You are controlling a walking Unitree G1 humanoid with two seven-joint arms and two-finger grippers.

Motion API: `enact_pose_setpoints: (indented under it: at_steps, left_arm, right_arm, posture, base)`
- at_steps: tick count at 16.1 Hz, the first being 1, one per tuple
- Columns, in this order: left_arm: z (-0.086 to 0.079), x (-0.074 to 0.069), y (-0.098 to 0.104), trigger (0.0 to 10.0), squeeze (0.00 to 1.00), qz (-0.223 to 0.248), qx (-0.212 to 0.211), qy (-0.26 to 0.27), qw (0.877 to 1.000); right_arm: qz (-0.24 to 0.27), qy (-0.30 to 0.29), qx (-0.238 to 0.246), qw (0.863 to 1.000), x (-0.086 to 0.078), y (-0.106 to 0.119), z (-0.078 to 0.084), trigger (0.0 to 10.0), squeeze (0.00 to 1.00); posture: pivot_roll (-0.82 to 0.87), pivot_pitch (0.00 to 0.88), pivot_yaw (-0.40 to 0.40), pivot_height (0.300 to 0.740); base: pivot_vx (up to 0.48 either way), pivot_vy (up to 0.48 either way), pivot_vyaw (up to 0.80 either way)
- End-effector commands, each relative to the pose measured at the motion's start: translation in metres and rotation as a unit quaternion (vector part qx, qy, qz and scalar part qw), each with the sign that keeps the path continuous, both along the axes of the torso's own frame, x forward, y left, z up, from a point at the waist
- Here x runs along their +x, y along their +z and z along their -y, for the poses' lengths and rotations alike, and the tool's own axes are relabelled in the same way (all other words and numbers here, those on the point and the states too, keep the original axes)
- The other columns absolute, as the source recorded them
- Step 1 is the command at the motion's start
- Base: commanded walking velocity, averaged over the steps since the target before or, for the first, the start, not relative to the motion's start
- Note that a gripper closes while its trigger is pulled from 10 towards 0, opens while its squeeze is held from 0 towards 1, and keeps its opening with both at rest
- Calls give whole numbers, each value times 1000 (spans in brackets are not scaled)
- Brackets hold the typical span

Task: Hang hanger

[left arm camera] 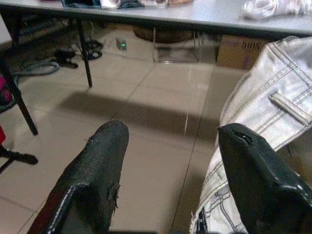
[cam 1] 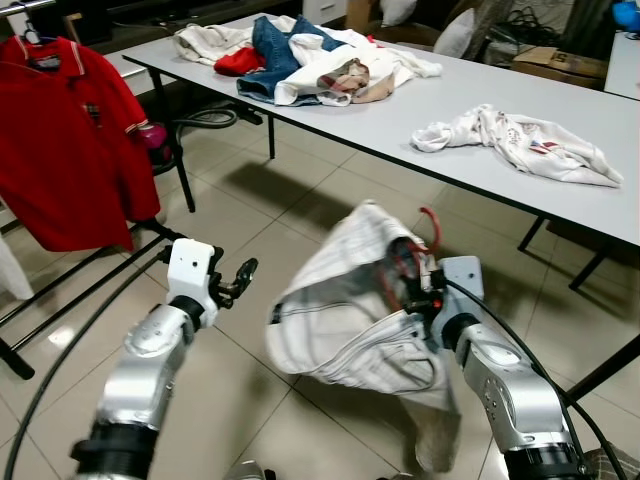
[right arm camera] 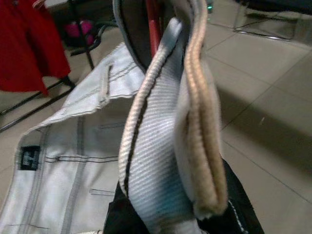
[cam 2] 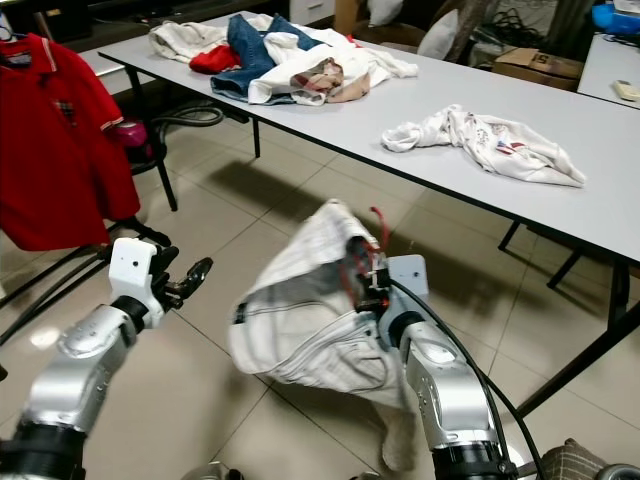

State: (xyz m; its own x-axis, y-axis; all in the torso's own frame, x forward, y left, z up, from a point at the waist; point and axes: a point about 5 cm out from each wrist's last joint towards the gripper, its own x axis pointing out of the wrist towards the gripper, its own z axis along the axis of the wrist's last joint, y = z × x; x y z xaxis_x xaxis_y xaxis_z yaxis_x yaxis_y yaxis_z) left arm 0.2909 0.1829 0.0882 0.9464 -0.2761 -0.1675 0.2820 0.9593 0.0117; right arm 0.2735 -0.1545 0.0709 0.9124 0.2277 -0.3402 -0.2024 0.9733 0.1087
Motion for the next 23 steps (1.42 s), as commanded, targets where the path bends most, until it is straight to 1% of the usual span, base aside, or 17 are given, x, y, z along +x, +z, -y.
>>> enact_pose_setpoints:
  at_steps: [1, 2, 4, 6, 10, 18, 20, 23]
  left_arm:
    - [0, 1, 6, 10000, 0, 12, 6, 5, 1000]
    - [6, 1, 9, 10000, 0, 17, -5, -7, 1000]
    - [11, 1, 11, 10000, 0, 19, -14, -13, 1000]
    - [13, 2, 11, 10000, 0, 17, -10, -9, 1000]
    - [14, 5, 14, 10000, 0, 16, -4, -2, 1000]
    - [19, 3, 11, 10000, 0, 6, -12, -2, 1000]
    - [19, 2, 11, 10000, 0, 5, -15, -1, 1000]
    - [20, 0, 10, 10000, 0, 4, -18, 2, 1000]
  right_arm:
    - [47, -9, 11, 999, 6, 18, 2, 10000, 0]
    - [53, -23, 39, 998, 5, 19, 3, 10000, 0]
    - [63, -21, 51, 996, 7, 22, 1, 10000, 0]
    - [60, -16, 45, 997, 8, 21, 0, 10000, 0]
    - [57, -28, 41, 997, 12, 20, -4, 10000, 0]
    - [62, -23, 24, 997, 12, 22, -4, 10000, 0]
    - [65, -6, 24, 998, 12, 23, -7, 10000, 0]
    - [62, 17, 15, 998, 11, 22, -11, 10000, 0]
  posture:
    - [-65, 0, 32, 740]
    - [-62, 0, 30, 740]
    - [-61, 0, 37, 740]
    - [-66, 0, 46, 740]
    - [-55, 0, 48, 740]
    - [-63, 0, 41, 740]
    - [-61, 0, 34, 740]
    - [-53, 0, 26, 740]
  base:
    - [0, 0, 0]
    - [0, 0, 0]
    - [0, 0, 0]
    - [0, 0, 0]
    - [307, 0, 363]
    - [328, 0, 0]
    - [343, 0, 0]
    - [341, 0, 800]
